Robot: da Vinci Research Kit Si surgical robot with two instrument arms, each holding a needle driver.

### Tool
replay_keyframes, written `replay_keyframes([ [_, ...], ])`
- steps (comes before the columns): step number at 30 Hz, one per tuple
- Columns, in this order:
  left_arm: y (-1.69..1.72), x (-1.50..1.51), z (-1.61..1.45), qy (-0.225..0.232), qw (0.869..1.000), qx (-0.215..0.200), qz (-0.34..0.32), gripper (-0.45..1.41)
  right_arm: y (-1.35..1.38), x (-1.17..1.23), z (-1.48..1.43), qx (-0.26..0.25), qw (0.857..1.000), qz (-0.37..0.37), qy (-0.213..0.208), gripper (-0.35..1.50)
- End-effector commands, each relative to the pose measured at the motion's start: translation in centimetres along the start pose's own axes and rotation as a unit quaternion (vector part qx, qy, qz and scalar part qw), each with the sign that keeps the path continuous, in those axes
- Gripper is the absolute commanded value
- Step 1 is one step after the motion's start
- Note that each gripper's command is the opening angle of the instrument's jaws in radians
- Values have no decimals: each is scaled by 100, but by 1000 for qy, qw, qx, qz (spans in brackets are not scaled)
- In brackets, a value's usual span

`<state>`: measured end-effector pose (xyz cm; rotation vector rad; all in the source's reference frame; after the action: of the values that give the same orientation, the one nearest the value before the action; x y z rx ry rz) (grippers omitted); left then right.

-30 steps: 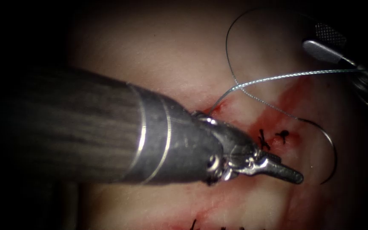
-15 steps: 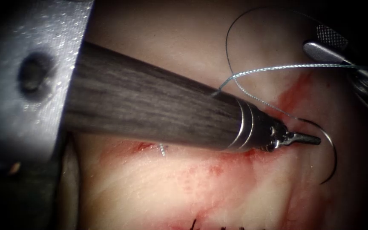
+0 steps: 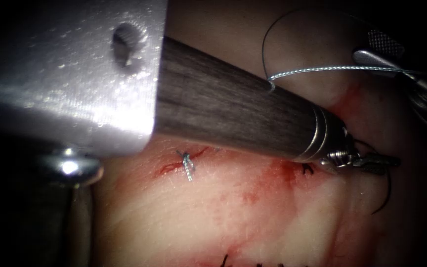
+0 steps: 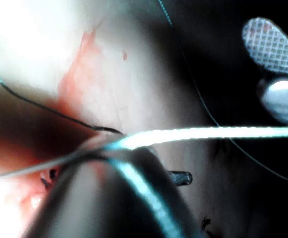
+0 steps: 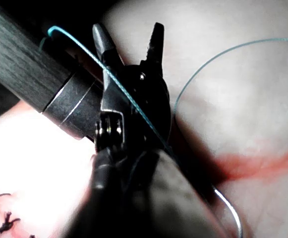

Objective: Wound Closure

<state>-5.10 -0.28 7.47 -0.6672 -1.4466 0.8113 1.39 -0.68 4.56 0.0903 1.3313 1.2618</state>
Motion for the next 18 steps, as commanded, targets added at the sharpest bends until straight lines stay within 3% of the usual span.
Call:
replay_keyframes([
  [1,-5,3,4,-3,1000,0,3,44,-5,-3,8,1,1000,0,1,110],
  [14,-29,17,25,-4,1000,20,9,36,-9,-3,8,0,1000,0,1,111],
  [16,-29,19,27,-7,1000,22,9,15,-9,-3,7,0,1000,0,1,111],
  [18,-29,19,27,-11,1000,18,9,15,-9,-3,7,0,1000,0,1,111],
])
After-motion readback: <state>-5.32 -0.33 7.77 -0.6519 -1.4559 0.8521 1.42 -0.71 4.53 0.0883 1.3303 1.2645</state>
